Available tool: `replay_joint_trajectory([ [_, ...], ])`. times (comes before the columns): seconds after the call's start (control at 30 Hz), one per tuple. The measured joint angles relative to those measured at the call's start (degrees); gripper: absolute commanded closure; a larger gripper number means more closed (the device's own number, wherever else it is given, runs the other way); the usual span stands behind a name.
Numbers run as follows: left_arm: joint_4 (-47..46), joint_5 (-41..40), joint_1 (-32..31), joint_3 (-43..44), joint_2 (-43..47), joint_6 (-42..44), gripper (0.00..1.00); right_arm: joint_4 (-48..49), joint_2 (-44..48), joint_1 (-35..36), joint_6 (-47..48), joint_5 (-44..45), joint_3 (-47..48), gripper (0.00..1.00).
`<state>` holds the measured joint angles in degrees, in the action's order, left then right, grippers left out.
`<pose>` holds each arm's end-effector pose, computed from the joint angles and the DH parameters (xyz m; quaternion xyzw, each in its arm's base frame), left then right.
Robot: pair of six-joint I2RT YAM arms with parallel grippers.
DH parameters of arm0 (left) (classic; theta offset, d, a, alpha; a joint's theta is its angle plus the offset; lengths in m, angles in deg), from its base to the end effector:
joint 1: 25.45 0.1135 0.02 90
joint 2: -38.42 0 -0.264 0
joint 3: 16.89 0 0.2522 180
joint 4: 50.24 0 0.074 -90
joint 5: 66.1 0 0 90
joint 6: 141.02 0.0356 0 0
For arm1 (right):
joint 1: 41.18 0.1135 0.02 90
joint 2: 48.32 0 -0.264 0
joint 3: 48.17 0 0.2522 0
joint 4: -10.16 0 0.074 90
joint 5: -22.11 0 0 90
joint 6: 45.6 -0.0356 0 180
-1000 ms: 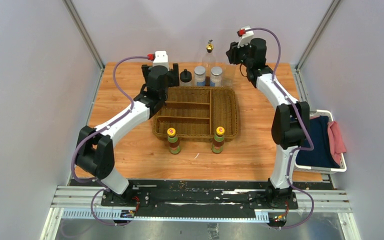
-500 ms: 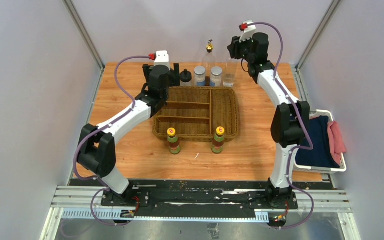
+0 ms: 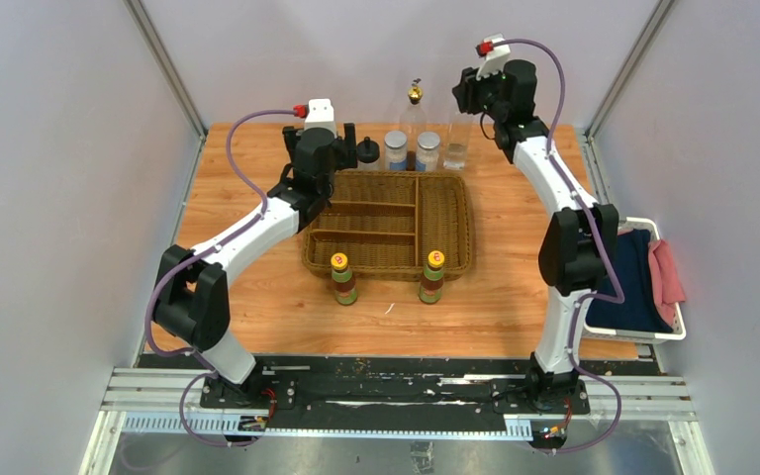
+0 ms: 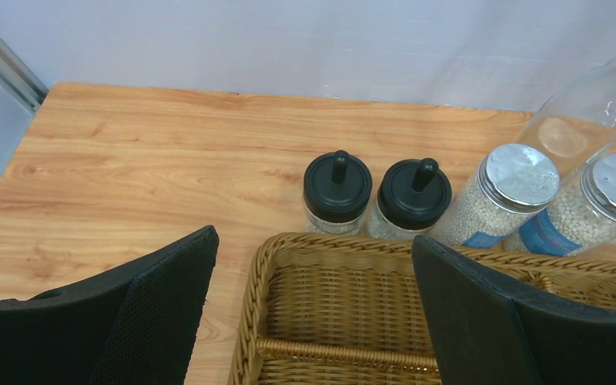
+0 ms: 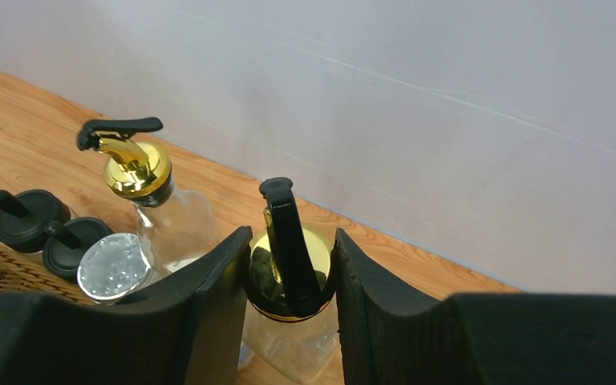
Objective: Organize the condiment bottles
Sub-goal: Place the bottle in the storage box.
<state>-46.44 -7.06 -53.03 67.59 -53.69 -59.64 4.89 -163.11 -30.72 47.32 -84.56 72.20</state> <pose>0.3472 -0.1607 0.3231 -0.0438 0.7636 0.0068 0.6442 0.4798 0.0990 0.3783 -0.1834 0.6810 0.1481 0.6933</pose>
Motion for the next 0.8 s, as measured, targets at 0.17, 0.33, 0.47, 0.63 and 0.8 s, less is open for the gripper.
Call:
replay_joint_trajectory([
  [0.17, 0.0, 0.3, -0.1, 0.0, 0.0, -0.5, 0.0, -0.4, 2.8, 0.0, 0.3, 0.0, -0.2, 1.0],
  [0.33, 0.0, 0.4, -0.4, -0.2, 0.3, -0.7, 0.0, -0.4, 6.1, 0.0, 0.9, 0.0, -0.3, 1.0],
  [0.47, -0.1, 0.5, -0.6, -0.3, 0.9, -0.8, 0.0, -0.4, 8.8, 0.0, 1.0, 0.0, -1.3, 1.0],
  [0.63, -0.2, 0.5, -1.3, -0.7, 1.8, -1.0, 0.0, -0.5, 12.4, 0.0, 1.0, -0.2, -4.2, 1.0],
  [0.8, -0.2, 0.5, -2.0, -1.5, 3.0, -1.1, 0.0, -0.5, 16.8, 0.0, 0.9, -0.9, -9.3, 1.0],
])
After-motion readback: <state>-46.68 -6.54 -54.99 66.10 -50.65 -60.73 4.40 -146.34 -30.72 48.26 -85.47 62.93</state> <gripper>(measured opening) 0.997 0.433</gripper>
